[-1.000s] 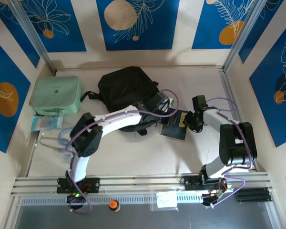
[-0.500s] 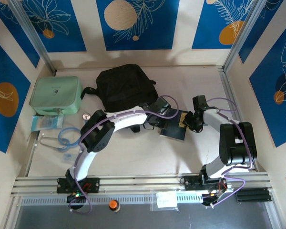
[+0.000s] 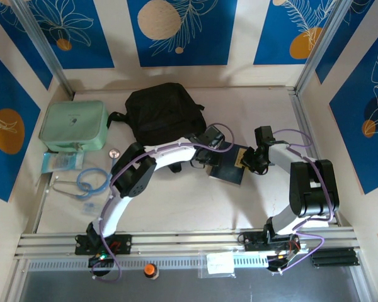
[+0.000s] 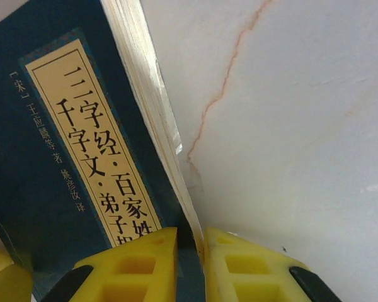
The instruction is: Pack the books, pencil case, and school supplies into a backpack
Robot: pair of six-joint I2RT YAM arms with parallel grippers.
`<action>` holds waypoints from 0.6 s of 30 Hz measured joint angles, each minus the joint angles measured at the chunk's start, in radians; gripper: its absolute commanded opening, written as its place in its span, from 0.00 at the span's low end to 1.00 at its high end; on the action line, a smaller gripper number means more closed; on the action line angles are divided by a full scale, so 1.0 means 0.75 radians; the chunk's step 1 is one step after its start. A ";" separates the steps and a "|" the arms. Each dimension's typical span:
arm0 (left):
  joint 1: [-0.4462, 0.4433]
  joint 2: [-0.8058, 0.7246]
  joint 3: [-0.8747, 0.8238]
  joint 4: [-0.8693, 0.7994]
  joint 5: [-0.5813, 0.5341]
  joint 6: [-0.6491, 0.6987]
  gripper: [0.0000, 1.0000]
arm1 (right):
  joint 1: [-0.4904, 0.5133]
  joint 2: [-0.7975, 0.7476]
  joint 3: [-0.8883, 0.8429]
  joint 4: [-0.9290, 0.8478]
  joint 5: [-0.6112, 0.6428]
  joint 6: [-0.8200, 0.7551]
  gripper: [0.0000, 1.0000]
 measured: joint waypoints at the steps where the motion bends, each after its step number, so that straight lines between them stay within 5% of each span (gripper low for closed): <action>1: 0.000 0.005 0.010 0.001 0.001 -0.001 0.39 | 0.002 0.000 0.000 0.004 -0.007 -0.001 0.16; 13: 0.018 0.034 0.032 0.006 0.095 -0.038 0.39 | 0.007 0.019 0.000 0.030 -0.048 -0.005 0.16; 18: 0.041 0.034 0.037 0.002 0.171 -0.058 0.32 | 0.006 0.020 0.000 0.033 -0.050 -0.004 0.15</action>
